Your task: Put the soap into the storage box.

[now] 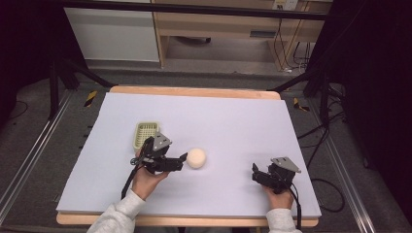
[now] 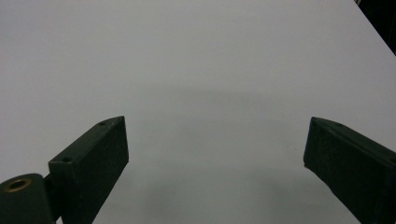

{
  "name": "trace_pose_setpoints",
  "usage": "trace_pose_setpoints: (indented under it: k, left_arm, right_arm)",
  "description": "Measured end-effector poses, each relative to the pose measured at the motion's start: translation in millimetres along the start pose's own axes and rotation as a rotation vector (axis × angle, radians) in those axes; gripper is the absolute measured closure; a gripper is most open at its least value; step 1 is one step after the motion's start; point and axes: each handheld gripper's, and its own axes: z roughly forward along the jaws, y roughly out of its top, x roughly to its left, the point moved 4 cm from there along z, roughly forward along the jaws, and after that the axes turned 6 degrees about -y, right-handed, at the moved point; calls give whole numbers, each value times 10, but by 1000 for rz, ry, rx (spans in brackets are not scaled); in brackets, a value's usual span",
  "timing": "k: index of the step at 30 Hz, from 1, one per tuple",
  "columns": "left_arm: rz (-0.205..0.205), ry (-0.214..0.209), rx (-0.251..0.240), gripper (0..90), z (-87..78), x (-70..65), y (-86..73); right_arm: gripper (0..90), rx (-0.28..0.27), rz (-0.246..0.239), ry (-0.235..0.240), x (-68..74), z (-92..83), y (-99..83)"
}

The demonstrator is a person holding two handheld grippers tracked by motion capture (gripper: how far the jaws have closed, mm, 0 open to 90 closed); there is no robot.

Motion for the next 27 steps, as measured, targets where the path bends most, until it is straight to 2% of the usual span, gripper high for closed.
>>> trace_pose_setpoints:
  k: [4,7,15,17,18,21,22,27]
  left_arm:
    - [0,-9,-2,157,65,-55,27]
    - [14,2,12,157,125,-92,37]
    - [-19,-20,-1,162,272,-164,67]
    - [-15,-24,3,162,281,-171,65]
    - [-30,-49,0,163,305,-184,72]
    - [-32,-49,-11,164,312,-182,84]
    - [-49,-60,-16,164,322,-177,88]
    - [-30,-46,10,166,354,-189,68]
  right_arm:
    - [70,-2,-2,-2,4,-3,0]
    - [71,-4,0,-2,5,-4,0]
    - [71,-2,-9,1,9,0,-1]
    - [71,-3,-10,2,10,-1,-1]
    - [71,-4,-10,3,11,-1,0]
    - [70,-2,-10,3,10,-1,0]
    - [70,-4,-9,5,10,-2,0]
    - [70,-1,-12,5,12,1,0]
